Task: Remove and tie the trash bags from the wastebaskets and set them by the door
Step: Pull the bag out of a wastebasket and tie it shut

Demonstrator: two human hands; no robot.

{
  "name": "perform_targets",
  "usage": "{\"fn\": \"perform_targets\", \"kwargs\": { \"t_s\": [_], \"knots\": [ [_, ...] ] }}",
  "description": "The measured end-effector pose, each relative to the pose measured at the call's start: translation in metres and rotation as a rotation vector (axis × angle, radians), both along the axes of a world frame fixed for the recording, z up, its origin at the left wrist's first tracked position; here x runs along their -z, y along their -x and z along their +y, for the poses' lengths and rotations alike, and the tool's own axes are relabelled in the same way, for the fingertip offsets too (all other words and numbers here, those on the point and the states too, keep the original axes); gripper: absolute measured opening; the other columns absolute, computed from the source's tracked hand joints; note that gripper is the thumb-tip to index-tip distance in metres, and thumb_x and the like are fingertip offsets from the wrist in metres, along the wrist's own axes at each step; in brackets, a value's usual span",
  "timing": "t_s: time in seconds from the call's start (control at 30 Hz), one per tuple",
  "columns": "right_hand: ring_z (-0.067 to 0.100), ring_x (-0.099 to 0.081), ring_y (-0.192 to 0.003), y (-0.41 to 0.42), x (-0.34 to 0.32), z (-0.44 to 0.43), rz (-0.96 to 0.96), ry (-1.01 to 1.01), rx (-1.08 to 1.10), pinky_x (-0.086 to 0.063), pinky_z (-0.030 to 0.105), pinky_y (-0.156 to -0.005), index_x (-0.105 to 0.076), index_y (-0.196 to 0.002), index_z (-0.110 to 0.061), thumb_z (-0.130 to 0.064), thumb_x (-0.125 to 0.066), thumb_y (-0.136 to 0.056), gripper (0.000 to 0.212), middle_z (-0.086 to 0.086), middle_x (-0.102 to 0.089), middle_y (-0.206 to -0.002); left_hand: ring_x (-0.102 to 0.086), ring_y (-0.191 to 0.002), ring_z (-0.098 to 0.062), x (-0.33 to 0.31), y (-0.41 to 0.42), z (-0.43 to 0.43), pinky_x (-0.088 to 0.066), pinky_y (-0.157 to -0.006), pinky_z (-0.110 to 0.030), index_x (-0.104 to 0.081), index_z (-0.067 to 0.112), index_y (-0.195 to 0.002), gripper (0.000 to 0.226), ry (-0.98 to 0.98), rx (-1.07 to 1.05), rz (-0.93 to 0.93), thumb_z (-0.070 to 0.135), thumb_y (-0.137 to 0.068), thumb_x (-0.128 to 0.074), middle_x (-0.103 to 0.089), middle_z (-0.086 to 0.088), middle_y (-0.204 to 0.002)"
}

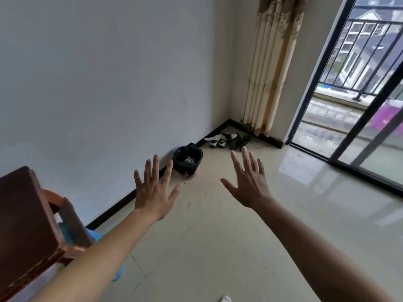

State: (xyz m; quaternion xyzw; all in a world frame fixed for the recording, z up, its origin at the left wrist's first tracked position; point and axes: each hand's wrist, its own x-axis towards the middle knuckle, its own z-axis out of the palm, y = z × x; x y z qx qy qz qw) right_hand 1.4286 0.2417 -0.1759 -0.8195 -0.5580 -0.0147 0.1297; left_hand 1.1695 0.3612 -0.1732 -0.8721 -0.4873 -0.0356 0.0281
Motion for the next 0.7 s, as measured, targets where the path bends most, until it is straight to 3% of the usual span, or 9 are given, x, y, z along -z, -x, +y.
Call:
{"fn": "perform_targets", "kwargs": {
  "t_s": [0.13,0.43,0.7],
  "knots": [
    [0.033,0.0,-0.151,-0.049,-0.007,0.085,0.069,0.026,-0.017,-0.006,0.049,-0.122,0.012,-0.154,-0.029,-0.068,-0.042,-0.089,0.093,0.011,0.009,-0.164,0.012,-0.152,-0.034,-0.002,-0.044,0.068,-0.002,-0.117,-0.062,0.016,0.028,-0.154,0.079,0.06,-0.04,-0.016,0.069,-0.088,0.0,0.022,-0.012,-0.164],
    [0.033,-0.006,-0.151,-0.15,0.033,0.292,0.051,0.104,-0.062,-0.015,0.048,-0.121,0.006,-0.155,-0.022,-0.065,-0.042,-0.091,0.092,0.012,0.005,-0.164,0.012,-0.152,-0.034,0.053,-0.137,0.264,-0.003,-0.119,-0.062,0.015,0.028,-0.155,0.083,0.174,-0.11,-0.01,0.069,-0.084,0.009,0.023,-0.013,-0.163],
    [0.031,-0.005,-0.151,-0.241,0.034,0.477,0.052,0.165,-0.072,-0.014,0.046,-0.122,0.004,-0.156,-0.021,-0.064,-0.038,-0.093,0.087,0.012,0.003,-0.164,0.01,-0.152,-0.035,0.053,-0.239,0.464,-0.005,-0.12,-0.061,0.015,0.027,-0.156,0.074,0.296,-0.139,0.006,0.064,-0.097,-0.009,0.022,-0.014,-0.163]
  ]
}}
